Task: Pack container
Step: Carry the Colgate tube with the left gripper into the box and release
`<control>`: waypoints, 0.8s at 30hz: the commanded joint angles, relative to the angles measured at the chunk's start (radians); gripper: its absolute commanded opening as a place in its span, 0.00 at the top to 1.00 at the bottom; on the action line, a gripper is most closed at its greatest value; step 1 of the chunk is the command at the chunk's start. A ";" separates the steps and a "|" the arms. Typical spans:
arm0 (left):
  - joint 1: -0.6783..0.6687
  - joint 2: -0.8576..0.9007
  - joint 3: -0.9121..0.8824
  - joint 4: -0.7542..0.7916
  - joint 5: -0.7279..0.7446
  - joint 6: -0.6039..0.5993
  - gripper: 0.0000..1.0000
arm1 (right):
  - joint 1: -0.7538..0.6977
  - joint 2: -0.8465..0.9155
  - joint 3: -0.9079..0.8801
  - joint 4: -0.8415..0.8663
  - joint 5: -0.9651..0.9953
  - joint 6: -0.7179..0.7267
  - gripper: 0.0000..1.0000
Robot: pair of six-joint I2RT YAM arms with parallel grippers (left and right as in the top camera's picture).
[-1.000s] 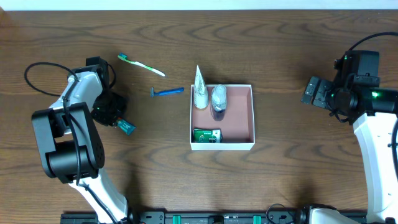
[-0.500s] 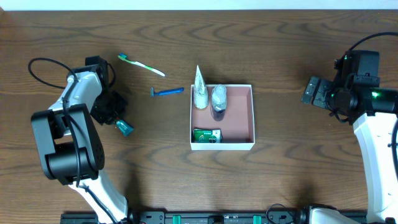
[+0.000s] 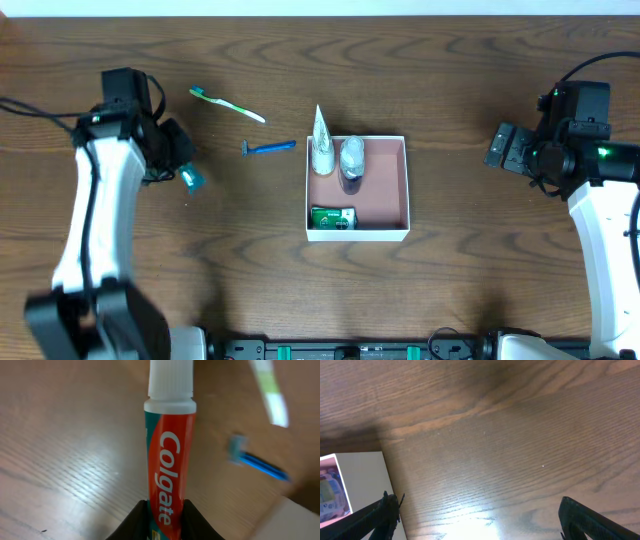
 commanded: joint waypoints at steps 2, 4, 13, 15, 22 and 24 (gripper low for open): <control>-0.126 -0.162 0.010 -0.008 0.051 0.085 0.77 | -0.004 0.001 0.012 -0.001 0.000 0.011 0.01; -0.202 -0.216 0.010 -0.002 0.048 0.099 0.77 | -0.004 0.001 0.012 -0.001 0.000 0.012 0.01; -0.611 -0.317 0.010 0.027 -0.082 0.128 0.77 | -0.004 0.001 0.012 -0.001 0.000 0.012 0.01; -0.700 -0.306 0.010 0.045 -0.128 0.089 0.77 | -0.004 0.001 0.012 -0.001 0.000 0.011 0.01; -0.909 -0.234 0.009 0.193 -0.261 -0.037 0.77 | -0.004 0.001 0.012 -0.001 0.000 0.012 0.01; -0.948 -0.200 0.009 0.236 -0.310 -0.097 0.77 | -0.004 0.001 0.012 -0.001 0.000 0.012 0.01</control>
